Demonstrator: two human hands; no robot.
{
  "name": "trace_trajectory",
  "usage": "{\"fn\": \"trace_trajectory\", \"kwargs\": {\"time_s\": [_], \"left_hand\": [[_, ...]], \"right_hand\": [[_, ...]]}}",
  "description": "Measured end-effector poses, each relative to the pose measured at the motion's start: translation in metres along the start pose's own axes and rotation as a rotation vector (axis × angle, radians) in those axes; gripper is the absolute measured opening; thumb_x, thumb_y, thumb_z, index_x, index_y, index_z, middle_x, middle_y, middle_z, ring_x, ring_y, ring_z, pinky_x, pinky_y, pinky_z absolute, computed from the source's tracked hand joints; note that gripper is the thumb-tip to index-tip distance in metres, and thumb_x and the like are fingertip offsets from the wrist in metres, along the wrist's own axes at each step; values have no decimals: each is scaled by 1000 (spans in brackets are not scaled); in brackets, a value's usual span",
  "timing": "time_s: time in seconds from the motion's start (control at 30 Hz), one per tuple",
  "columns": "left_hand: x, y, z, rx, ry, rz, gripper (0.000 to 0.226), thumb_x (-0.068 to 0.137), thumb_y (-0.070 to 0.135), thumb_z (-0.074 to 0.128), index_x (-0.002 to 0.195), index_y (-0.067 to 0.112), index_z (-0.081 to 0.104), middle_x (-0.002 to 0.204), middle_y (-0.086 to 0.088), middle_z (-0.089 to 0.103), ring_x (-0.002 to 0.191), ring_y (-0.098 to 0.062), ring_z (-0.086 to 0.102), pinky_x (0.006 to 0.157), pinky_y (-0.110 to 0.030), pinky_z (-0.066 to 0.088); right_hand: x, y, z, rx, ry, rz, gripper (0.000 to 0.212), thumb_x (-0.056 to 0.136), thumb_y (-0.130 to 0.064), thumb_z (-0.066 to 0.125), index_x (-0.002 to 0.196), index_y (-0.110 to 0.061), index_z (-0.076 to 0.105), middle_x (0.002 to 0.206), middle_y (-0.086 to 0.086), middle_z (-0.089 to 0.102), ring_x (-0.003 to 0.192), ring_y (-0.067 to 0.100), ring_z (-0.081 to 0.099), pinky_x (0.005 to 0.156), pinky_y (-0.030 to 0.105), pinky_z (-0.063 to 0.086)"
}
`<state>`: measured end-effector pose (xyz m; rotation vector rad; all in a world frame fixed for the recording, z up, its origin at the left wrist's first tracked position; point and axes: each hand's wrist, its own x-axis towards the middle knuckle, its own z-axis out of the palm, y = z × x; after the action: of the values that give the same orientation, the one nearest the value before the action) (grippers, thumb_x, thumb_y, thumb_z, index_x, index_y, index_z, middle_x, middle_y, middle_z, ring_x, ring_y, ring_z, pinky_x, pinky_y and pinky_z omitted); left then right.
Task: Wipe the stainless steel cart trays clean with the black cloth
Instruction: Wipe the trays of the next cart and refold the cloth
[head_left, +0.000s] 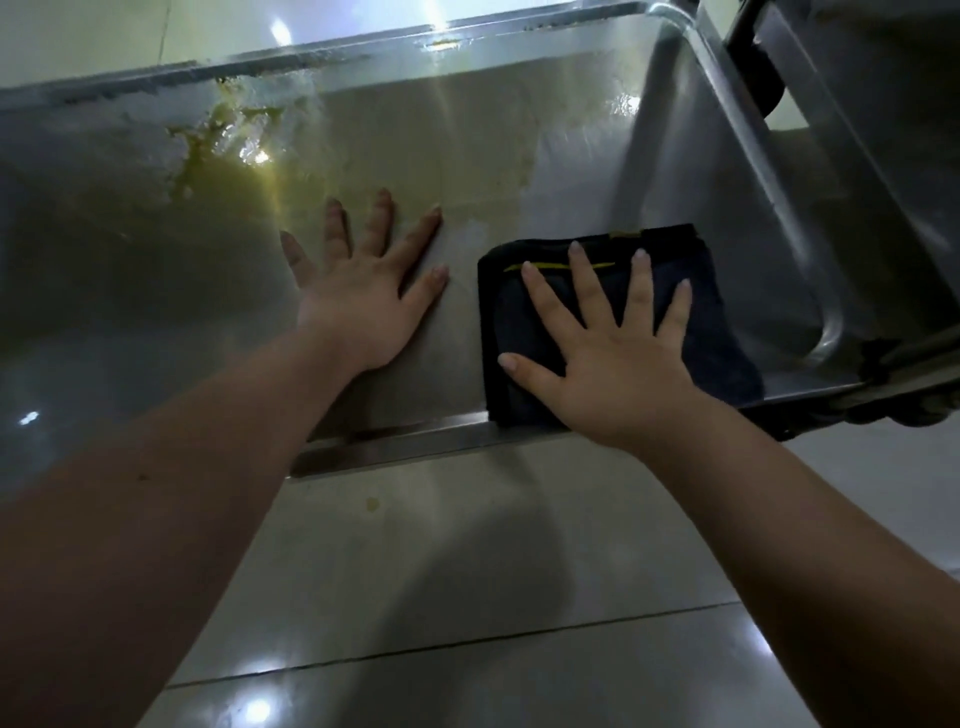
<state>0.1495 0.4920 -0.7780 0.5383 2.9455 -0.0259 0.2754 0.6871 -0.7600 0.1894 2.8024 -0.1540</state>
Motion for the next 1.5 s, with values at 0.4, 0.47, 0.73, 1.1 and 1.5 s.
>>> {"fn": "trace_trajectory", "kwargs": {"time_s": [0.4, 0.47, 0.73, 1.1, 1.5], "left_hand": [[0, 3, -1, -40, 10, -32, 61, 100, 56, 17, 155, 41, -6, 164, 12, -11, 151, -29, -12, 114, -67, -7], [1, 2, -2, -51, 11, -37, 60, 101, 55, 17, 155, 42, -5, 164, 13, -11, 151, -27, -12, 114, -66, -8], [2, 0, 0, -34, 32, -33, 58, 102, 53, 17, 155, 44, -4, 164, 12, -10, 151, -29, -11, 112, -67, -6], [-4, 1, 0, -46, 8, -17, 59, 102, 53, 16, 155, 41, -5, 164, 12, -13, 150, -29, -14, 113, -66, -9], [-6, 1, 5, -48, 22, -34, 60, 99, 57, 14, 155, 43, -5, 165, 10, -9, 151, -27, -9, 114, -66, -5]], "right_hand": [[137, -16, -43, 47, 91, -39, 79, 84, -85, 16, 151, -50, -7, 164, -5, -14, 145, 42, -22, 108, 70, -14], [140, -16, -47, 47, 65, -34, 80, 84, -84, 18, 151, -50, -8, 164, -6, -15, 145, 42, -23, 109, 69, -15], [21, -10, -5, 25, 119, -60, 78, 81, -85, 5, 149, -51, -15, 162, -10, -20, 146, 39, -23, 111, 67, -14], [35, -12, -7, 16, 106, -30, 74, 83, -84, 12, 147, -55, -14, 162, -12, -20, 145, 39, -26, 111, 65, -16], [135, -19, -39, 50, 127, 71, 78, 85, -83, 14, 152, -49, -5, 165, -5, -11, 145, 44, -20, 108, 70, -15]]}}
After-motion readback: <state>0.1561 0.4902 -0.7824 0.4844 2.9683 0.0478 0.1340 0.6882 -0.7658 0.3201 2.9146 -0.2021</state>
